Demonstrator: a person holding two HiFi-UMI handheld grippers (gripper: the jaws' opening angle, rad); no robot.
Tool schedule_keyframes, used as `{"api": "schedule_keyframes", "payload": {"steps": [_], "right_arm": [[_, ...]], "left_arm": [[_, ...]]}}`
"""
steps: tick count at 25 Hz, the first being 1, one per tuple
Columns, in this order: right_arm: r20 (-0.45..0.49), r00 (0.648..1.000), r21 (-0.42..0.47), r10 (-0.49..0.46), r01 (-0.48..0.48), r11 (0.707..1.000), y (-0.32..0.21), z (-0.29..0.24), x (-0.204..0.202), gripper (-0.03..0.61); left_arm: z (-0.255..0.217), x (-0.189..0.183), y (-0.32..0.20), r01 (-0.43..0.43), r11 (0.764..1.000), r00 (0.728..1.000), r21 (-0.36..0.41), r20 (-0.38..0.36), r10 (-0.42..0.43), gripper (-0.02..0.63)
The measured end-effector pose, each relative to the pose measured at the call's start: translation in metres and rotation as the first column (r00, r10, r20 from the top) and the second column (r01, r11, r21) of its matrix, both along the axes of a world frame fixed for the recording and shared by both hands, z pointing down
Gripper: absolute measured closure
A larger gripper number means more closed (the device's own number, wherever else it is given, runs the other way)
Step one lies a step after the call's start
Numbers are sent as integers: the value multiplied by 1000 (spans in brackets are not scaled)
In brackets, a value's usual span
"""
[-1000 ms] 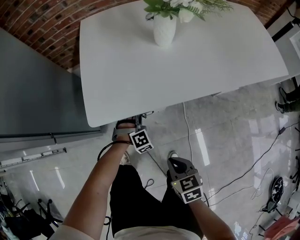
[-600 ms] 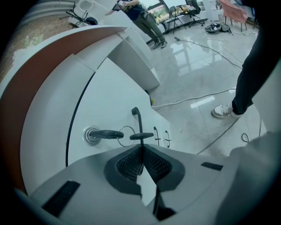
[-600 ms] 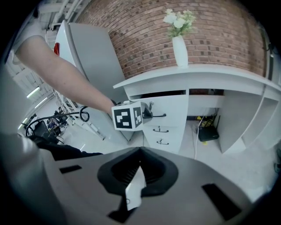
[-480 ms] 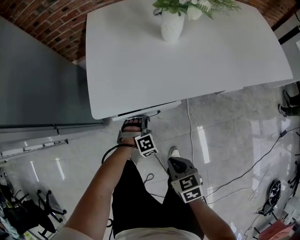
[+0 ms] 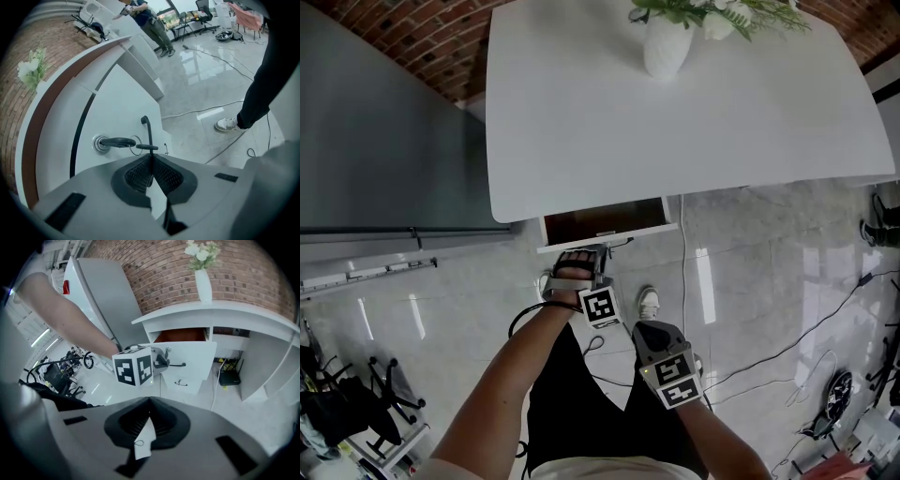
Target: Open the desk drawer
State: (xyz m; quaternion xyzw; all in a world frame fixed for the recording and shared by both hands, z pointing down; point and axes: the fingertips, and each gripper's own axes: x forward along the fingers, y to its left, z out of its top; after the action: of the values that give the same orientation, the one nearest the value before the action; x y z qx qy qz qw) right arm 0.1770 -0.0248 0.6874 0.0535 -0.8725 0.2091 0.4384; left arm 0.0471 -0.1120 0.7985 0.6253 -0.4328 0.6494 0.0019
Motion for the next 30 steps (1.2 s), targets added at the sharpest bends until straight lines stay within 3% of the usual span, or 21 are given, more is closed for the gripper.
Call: {"api": "schedule_keyframes", "payload": {"steps": [11, 30], "right_arm": [[-15, 1000, -1, -8, 8, 1000, 0, -3, 5, 563], [-33, 999, -18, 31, -32, 999, -8, 1, 0, 563]], "left_arm": [[-2, 15, 21, -24, 1000, 1000, 6, 1, 24, 601], [3, 27, 32, 6, 1000, 999, -16, -35, -7, 600]]}}
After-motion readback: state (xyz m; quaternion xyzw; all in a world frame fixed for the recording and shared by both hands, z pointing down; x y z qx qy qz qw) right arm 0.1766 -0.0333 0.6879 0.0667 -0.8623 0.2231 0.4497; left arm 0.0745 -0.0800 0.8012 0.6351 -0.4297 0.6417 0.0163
